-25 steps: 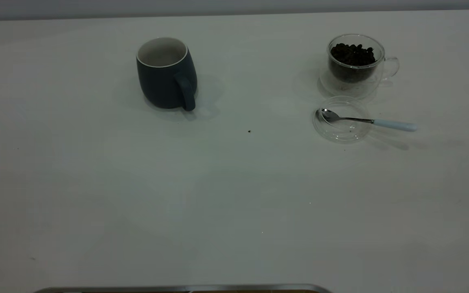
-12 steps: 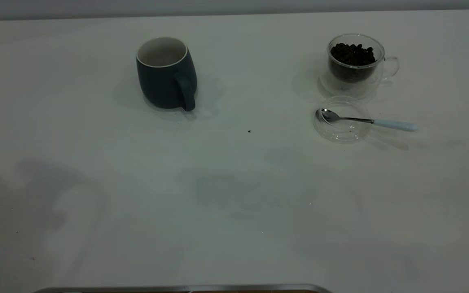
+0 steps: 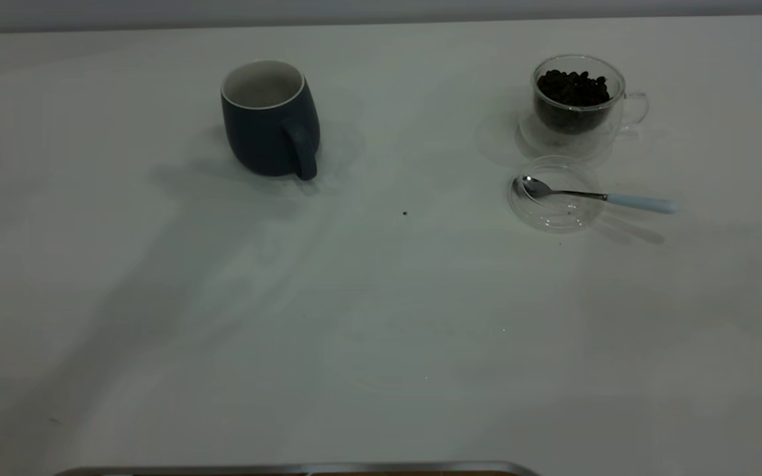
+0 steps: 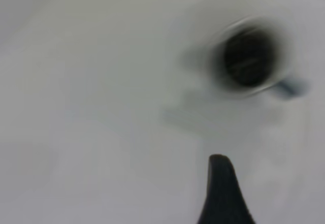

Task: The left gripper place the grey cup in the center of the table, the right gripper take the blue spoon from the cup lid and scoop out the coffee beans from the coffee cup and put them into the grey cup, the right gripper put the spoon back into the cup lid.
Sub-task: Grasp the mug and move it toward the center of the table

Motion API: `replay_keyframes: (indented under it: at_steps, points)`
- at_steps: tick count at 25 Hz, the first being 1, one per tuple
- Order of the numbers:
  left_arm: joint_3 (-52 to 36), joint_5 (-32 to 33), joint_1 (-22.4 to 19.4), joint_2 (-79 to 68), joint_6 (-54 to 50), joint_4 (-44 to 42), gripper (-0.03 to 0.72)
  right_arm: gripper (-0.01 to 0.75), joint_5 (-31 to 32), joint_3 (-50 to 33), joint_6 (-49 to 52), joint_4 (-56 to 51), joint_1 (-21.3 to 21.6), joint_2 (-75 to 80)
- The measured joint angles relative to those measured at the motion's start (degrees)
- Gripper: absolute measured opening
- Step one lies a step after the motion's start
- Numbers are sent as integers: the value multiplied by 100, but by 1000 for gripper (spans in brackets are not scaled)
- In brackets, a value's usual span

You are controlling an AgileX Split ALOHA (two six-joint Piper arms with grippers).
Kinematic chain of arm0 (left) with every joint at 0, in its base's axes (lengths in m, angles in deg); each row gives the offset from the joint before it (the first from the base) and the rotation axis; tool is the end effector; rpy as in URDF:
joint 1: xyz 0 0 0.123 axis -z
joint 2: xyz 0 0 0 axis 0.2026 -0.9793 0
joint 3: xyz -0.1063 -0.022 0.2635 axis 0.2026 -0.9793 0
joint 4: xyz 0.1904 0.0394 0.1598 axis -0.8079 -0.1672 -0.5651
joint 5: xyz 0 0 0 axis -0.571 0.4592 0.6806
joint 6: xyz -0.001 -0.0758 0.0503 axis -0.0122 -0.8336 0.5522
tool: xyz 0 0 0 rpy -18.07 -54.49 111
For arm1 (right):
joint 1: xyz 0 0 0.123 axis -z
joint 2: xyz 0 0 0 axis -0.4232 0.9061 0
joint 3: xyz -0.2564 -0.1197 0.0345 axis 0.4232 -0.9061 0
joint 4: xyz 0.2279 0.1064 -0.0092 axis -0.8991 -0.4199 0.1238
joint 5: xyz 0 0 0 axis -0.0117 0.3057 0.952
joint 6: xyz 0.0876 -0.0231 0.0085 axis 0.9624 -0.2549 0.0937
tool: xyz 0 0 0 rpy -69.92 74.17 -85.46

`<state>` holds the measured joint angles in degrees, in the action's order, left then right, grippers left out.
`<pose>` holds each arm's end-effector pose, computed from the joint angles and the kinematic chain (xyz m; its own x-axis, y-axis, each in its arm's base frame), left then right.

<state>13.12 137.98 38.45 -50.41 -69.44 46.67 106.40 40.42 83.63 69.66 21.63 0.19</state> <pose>0.3897 -0.1832 0.3058 -0.7543 0.4305 -0.4957 0.4226 0.8962 0.1353 -0.0079 0.0052 0.2663 -0.5165 -0.0757 -0.8529 -0.1358 0.9907 -0.0057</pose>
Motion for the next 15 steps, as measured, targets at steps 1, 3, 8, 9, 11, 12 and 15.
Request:
replay_keyframes:
  at_steps: [1, 3, 8, 9, 11, 12, 15]
  points:
    - [314, 77, 0, -170, 337, 365, 567, 242, 0, 0, 0, 0, 0, 0]
    - [781, 308, -13, -438, 1048, 780, 567, 242, 0, 0, 0, 0, 0, 0]
    - [1261, 760, -545, -1000, 1577, 953, 567, 242, 0, 0, 0, 0, 0, 0]
    - [1266, 782, -734, -1105, 1638, 957, 567, 242, 0, 0, 0, 0, 0, 0]
    - [1266, 795, -1072, -1292, 1825, 1019, 567, 242, 0, 0, 0, 0, 0, 0]
    - [1266, 795, -1244, -1390, 1944, 1094, 567, 242, 0, 0, 0, 0, 0, 0]
    - [1266, 795, -1617, -1647, 2517, 1396, 567, 242, 0, 0, 0, 0, 0, 0]
